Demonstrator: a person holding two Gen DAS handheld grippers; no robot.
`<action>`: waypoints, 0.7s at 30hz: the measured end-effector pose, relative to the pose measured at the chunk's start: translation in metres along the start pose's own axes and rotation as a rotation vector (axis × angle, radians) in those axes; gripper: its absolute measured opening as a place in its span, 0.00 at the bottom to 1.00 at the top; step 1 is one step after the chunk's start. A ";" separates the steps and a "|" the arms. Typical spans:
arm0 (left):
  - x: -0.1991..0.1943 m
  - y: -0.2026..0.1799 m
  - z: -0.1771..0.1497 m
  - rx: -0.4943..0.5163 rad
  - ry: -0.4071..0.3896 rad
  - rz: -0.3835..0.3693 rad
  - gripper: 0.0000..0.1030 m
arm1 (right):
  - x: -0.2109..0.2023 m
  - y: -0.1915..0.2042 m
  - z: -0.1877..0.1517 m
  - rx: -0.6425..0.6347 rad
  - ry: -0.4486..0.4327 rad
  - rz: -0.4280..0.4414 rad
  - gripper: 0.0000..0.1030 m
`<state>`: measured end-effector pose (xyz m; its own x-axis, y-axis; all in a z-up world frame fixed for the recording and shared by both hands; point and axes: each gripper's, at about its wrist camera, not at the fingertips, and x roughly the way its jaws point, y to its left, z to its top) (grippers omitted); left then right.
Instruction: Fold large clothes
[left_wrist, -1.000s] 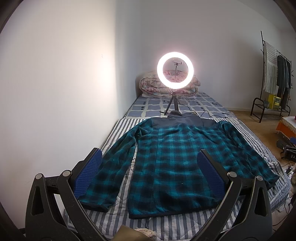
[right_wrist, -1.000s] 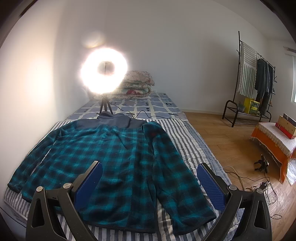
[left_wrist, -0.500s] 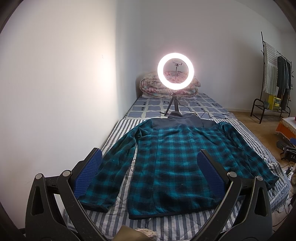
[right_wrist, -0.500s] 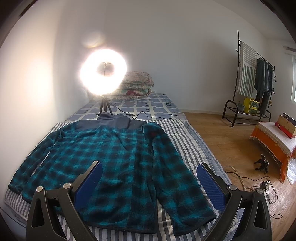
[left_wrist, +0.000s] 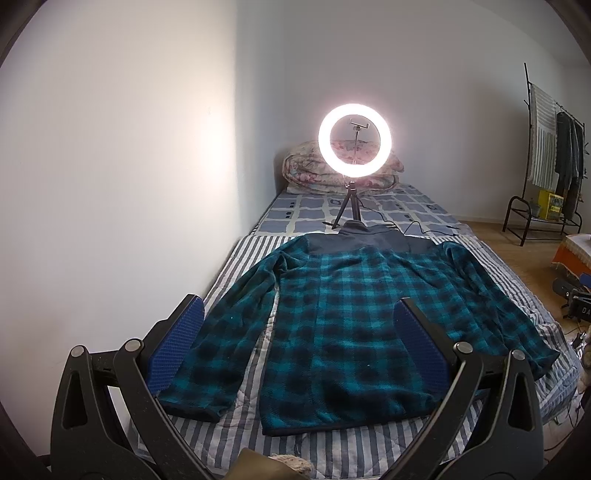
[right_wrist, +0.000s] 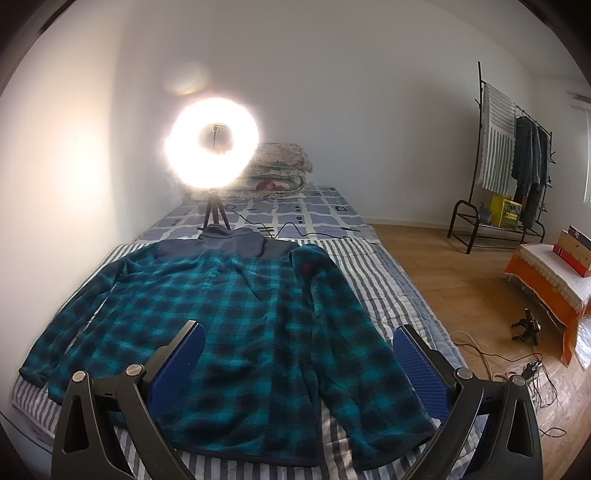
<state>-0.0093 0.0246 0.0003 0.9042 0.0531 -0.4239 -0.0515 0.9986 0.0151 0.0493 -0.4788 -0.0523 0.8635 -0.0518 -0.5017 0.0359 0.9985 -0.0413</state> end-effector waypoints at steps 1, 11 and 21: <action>0.001 0.002 -0.001 -0.002 0.001 0.001 1.00 | 0.001 0.001 0.000 -0.002 0.001 0.002 1.00; 0.008 0.021 -0.009 -0.028 0.029 0.022 1.00 | 0.004 0.013 0.000 -0.011 0.010 0.039 1.00; 0.030 0.084 -0.040 -0.207 0.141 0.057 1.00 | 0.016 0.042 0.003 -0.036 0.054 0.152 1.00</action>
<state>-0.0031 0.1101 -0.0472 0.8298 0.0932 -0.5503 -0.1996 0.9703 -0.1368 0.0657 -0.4373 -0.0595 0.8291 0.0978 -0.5505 -0.1121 0.9937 0.0077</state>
